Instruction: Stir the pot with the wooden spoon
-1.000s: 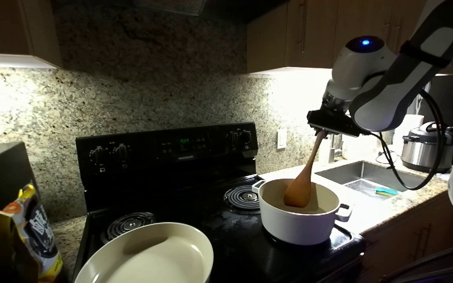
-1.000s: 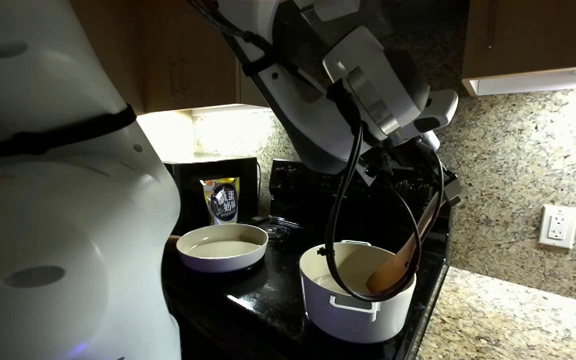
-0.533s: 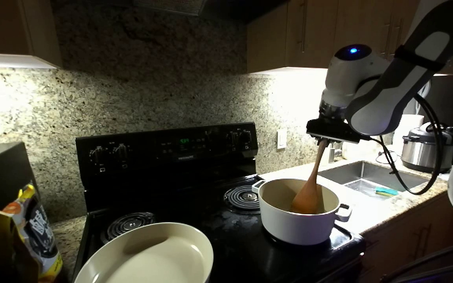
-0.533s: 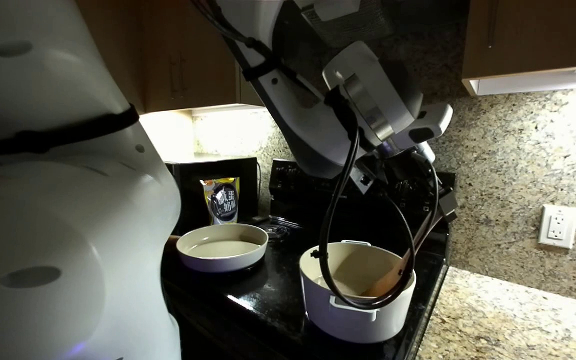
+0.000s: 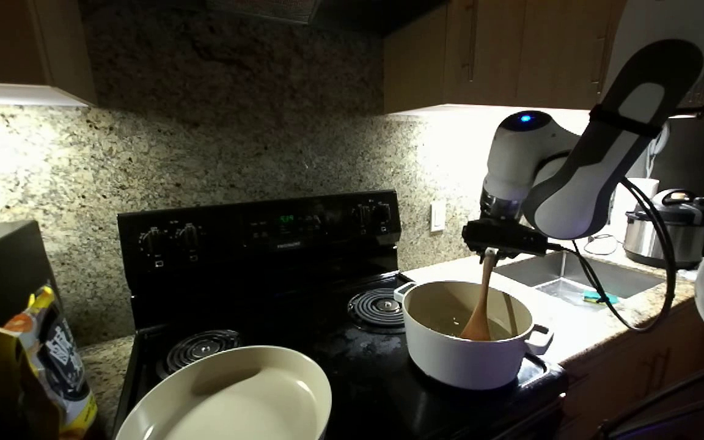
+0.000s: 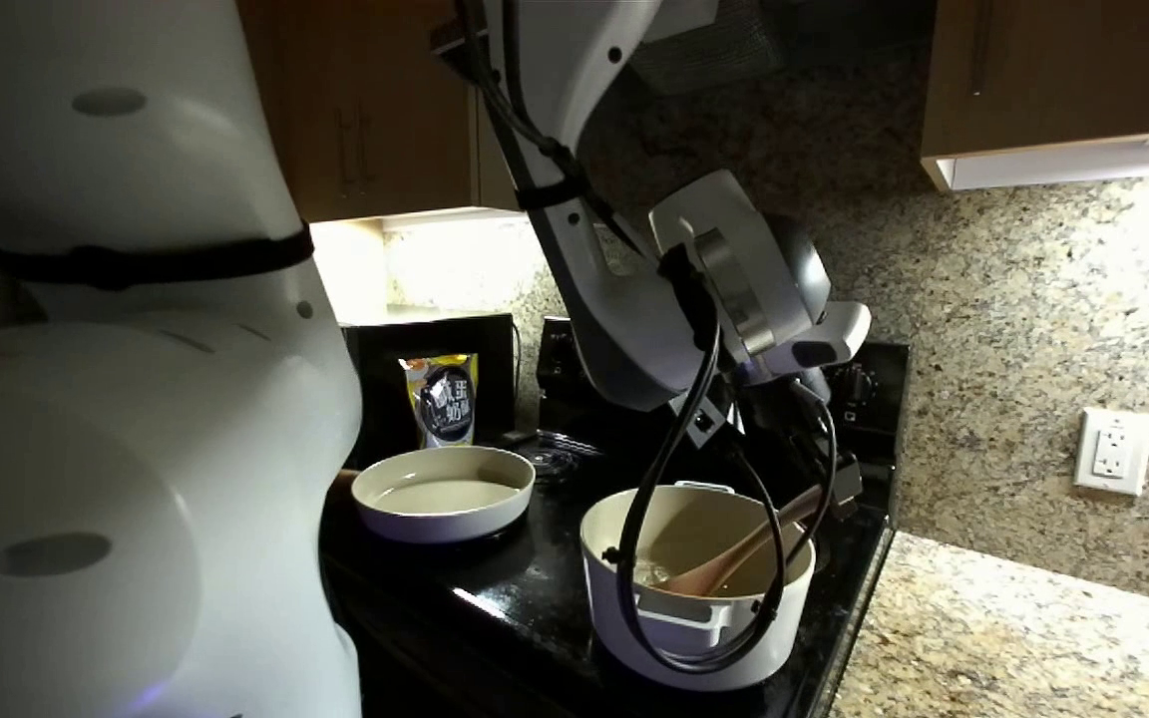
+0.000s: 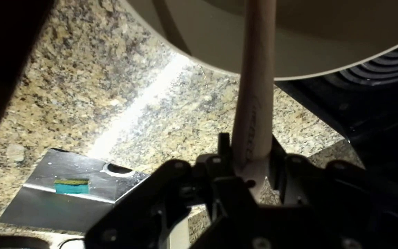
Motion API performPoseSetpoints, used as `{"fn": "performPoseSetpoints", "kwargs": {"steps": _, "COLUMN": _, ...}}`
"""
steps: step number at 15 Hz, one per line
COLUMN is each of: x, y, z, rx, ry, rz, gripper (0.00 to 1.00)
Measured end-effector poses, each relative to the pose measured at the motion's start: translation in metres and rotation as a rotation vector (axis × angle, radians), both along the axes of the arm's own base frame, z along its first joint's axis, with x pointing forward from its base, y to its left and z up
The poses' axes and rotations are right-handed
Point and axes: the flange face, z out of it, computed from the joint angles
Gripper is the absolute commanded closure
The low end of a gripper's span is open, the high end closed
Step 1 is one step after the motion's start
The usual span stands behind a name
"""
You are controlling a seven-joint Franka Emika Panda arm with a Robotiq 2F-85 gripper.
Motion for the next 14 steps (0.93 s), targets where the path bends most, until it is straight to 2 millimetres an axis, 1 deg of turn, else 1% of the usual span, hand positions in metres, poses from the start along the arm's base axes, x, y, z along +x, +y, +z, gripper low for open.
{"fn": "performPoseSetpoints", "kwargs": {"steps": 2, "x": 0.003, "y": 0.001, "z": -0.005, "rx": 0.011, "ry": 0.009, "rz": 0.004, "gripper": 0.93}}
{"fn": "performPoseSetpoints", "kwargs": {"steps": 6, "x": 0.009, "y": 0.003, "z": -0.006, "rx": 0.018, "ry": 0.003, "rz": 0.014, "gripper": 0.93}}
{"fn": "performPoseSetpoints", "kwargs": {"steps": 8, "x": 0.013, "y": 0.003, "z": 0.000, "rx": 0.019, "ry": -0.014, "rz": 0.018, "gripper": 0.93}}
{"fn": "performPoseSetpoints", "kwargs": {"steps": 14, "x": 0.030, "y": -0.001, "z": 0.024, "rx": 0.022, "ry": -0.090, "rz": 0.005, "gripper": 0.93}}
